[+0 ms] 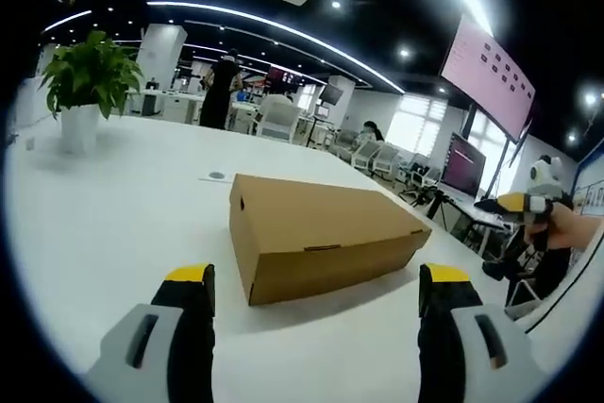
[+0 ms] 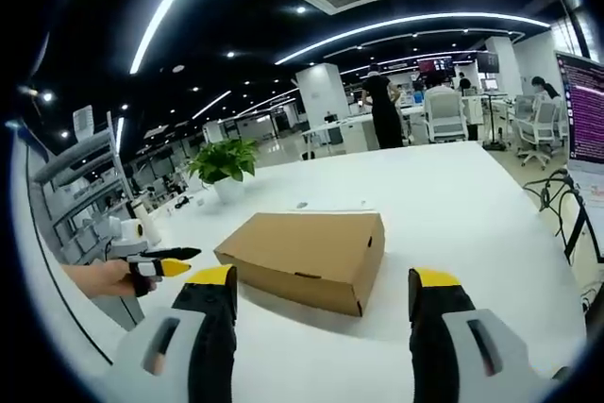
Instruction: Operate the shoe box by opening the lid, removing the specified soft item, and placing it in the target area until the item is outside and the box remains undamaged.
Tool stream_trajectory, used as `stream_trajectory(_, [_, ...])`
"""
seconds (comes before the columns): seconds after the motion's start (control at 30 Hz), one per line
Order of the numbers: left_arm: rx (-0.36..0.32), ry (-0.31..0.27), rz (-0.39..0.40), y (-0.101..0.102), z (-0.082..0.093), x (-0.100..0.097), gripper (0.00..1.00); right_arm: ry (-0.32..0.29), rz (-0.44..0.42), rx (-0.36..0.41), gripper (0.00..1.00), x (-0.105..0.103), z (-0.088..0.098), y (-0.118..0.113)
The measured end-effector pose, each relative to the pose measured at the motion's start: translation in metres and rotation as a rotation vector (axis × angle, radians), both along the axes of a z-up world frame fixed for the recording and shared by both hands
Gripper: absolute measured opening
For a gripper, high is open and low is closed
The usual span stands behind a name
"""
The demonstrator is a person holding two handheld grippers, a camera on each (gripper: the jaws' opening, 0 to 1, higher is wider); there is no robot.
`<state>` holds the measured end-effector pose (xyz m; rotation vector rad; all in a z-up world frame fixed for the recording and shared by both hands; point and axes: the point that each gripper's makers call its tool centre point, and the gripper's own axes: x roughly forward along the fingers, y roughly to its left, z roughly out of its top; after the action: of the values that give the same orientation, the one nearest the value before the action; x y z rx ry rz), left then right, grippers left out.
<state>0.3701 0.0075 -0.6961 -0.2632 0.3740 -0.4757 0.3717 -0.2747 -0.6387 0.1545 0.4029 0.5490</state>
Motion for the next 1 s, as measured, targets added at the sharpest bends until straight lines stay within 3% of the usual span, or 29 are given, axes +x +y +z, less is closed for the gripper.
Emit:
stream_trajectory(0.2, [-0.012,-0.004,-0.008,-0.003,0.010,0.003,0.91,0.044,-0.014,0.002,0.73,-0.002,-0.010,-0.001])
stream_trajectory(0.3, [-0.007,-0.015,-0.021,-0.002,0.025,0.006,0.91,0.058,-0.033,0.016,0.73,-0.003,-0.010,-0.003])
stream_trajectory(0.43, [0.038,-0.037,-0.061,0.009,0.057,0.011,0.93,0.055,-0.040,0.032,0.73,0.000,-0.004,-0.006])
stream_trajectory(0.53, [0.111,-0.120,-0.078,0.026,0.098,0.024,0.95,0.039,-0.043,0.047,0.72,0.006,0.001,-0.010])
stream_trajectory(0.63, [0.095,-0.139,-0.060,0.038,0.125,0.031,0.95,0.042,-0.033,0.064,0.71,0.010,0.003,-0.009])
stream_trajectory(0.7, [0.099,-0.194,-0.048,0.045,0.141,0.036,0.97,0.018,-0.011,0.056,0.71,0.012,0.006,-0.006])
stream_trajectory(0.87, [0.136,-0.224,-0.052,0.062,0.151,0.047,0.98,-0.006,-0.006,0.076,0.71,0.021,0.018,-0.007])
stream_trajectory(0.97, [0.133,-0.206,-0.056,0.061,0.141,0.051,0.97,-0.007,0.004,0.078,0.71,0.028,0.018,-0.007])
stream_trajectory(1.0, [0.123,-0.174,-0.071,0.055,0.131,0.048,0.97,-0.006,0.009,0.074,0.71,0.029,0.017,-0.007])
